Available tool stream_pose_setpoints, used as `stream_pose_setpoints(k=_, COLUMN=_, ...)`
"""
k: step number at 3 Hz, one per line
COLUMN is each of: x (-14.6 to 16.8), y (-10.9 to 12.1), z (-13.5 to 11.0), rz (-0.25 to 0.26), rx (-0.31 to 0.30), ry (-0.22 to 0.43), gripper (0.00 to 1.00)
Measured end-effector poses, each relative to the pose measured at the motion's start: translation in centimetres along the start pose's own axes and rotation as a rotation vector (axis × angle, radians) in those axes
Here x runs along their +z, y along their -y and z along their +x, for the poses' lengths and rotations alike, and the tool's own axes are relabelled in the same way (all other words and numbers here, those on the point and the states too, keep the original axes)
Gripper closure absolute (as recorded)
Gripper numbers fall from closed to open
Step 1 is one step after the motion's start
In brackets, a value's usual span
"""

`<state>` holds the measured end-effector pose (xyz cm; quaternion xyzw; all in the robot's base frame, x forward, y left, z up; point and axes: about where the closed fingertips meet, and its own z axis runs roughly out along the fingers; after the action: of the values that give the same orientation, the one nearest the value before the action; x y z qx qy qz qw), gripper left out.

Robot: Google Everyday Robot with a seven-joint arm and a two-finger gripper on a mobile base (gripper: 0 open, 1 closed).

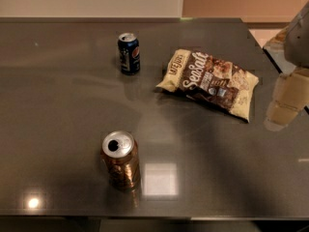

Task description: Move brown chip bag near orange can

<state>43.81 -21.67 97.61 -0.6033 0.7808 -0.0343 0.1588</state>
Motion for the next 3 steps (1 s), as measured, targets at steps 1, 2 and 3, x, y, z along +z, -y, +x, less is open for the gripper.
stream_pose_setpoints(k=1, x=0.0, y=0.1, z=-0.1, rz=0.003, rx=-0.002, ry=0.000, gripper=0.00)
stream_pose_setpoints(k=2, x=1.0, y=1.4, z=-0.3, rz=0.005, rx=0.010, ry=0.007, gripper=0.00)
stream_pose_setpoints(k=3, x=4.3, y=5.4, z=-0.9, rz=0.008, rx=0.048, ry=0.029, gripper=0.00)
